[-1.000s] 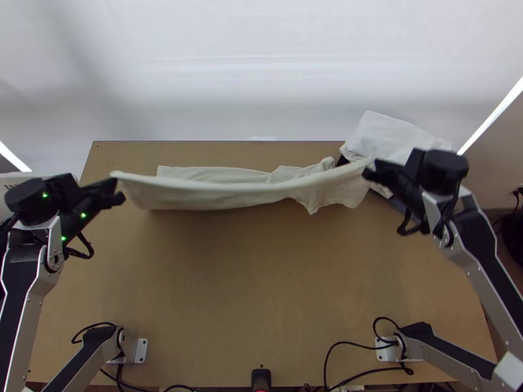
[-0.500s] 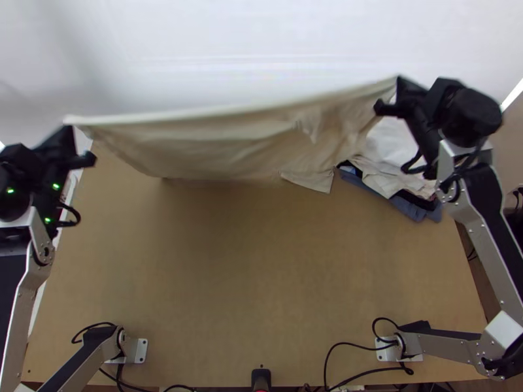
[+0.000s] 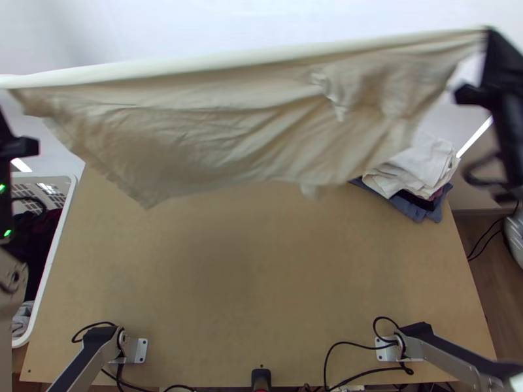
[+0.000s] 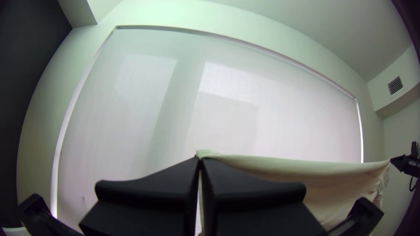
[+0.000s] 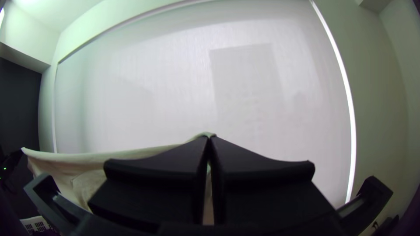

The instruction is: Fold the t-shirt

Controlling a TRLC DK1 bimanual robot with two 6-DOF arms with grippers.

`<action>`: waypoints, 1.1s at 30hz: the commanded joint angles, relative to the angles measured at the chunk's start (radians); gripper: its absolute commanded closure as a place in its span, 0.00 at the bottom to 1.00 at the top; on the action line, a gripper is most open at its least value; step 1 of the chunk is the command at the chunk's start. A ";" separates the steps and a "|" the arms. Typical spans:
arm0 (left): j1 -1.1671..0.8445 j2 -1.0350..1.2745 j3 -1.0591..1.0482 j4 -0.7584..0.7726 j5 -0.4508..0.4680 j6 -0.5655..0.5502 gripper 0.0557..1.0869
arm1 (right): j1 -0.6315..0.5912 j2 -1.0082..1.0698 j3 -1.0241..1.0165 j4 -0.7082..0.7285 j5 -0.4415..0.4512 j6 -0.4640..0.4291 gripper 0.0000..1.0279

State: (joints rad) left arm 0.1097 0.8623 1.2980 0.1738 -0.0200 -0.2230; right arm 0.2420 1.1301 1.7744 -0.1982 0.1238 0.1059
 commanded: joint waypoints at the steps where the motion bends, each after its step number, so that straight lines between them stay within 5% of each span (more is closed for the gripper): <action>1: 0.004 -0.074 0.017 0.013 -0.044 0.014 0.96 | -0.007 -0.155 0.039 -0.061 0.031 -0.025 0.97; 9: 0.007 -0.226 -0.114 -0.059 -0.041 0.024 0.96 | -0.003 -0.371 -0.016 -0.293 0.028 -0.028 0.97; 17: -0.002 -0.312 -0.253 -0.128 -0.044 -0.006 0.96 | 0.026 -0.474 -0.314 -0.305 0.028 0.044 0.97; 28: -0.044 -0.394 -0.715 -0.234 0.025 -0.006 0.96 | 0.115 -0.535 -0.981 -0.087 0.007 0.160 0.97; 33: -0.058 -0.298 -0.824 -0.138 0.031 0.008 0.96 | 0.109 -0.405 -1.121 0.072 -0.023 0.189 0.97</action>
State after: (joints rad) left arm 0.0586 0.5163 0.5098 -0.0486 0.0082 -0.2092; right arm 0.3534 0.6651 0.6975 -0.2070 0.1062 0.2588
